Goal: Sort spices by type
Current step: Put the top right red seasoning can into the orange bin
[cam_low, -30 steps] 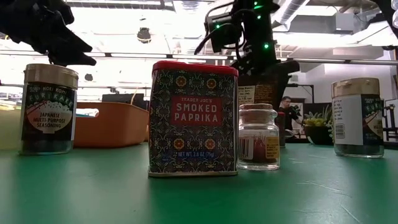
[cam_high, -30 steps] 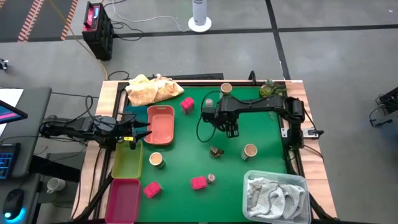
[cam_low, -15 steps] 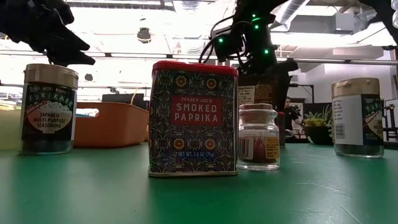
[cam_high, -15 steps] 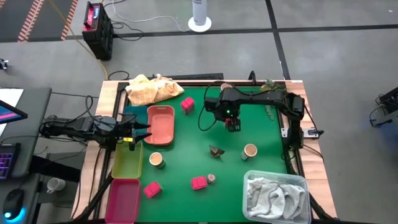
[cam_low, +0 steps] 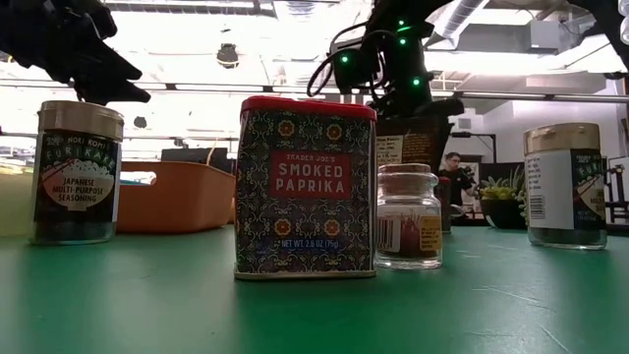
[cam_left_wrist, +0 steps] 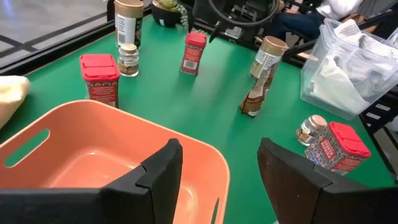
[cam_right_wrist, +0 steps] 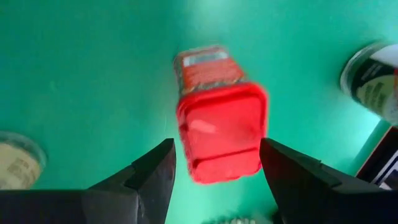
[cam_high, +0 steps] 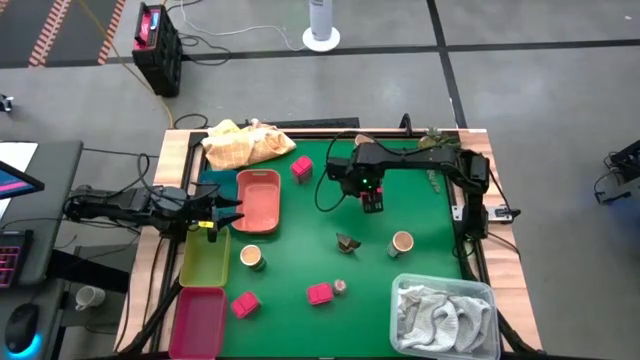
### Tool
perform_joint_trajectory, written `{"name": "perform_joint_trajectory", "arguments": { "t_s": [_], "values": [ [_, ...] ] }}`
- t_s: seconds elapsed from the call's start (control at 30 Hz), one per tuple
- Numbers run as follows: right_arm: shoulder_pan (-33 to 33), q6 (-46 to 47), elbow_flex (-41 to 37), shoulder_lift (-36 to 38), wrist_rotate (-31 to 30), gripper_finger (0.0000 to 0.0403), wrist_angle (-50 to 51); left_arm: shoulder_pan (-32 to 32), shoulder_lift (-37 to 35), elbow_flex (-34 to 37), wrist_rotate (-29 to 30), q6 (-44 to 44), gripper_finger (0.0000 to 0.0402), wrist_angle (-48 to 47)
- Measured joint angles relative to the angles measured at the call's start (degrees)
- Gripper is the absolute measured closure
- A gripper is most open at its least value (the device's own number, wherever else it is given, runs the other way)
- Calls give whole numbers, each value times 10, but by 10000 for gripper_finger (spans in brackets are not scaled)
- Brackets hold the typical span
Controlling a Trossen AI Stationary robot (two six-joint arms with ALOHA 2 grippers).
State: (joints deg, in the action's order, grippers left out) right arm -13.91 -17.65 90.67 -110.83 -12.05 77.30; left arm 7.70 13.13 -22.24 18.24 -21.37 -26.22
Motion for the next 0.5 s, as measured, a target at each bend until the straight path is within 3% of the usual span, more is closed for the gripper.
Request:
{"name": "perform_joint_trajectory", "arguments": {
  "t_s": [0.5],
  "values": [
    [1,2,0,0,17,137,1,0,0,0,0,0,203,0]
  ]
}}
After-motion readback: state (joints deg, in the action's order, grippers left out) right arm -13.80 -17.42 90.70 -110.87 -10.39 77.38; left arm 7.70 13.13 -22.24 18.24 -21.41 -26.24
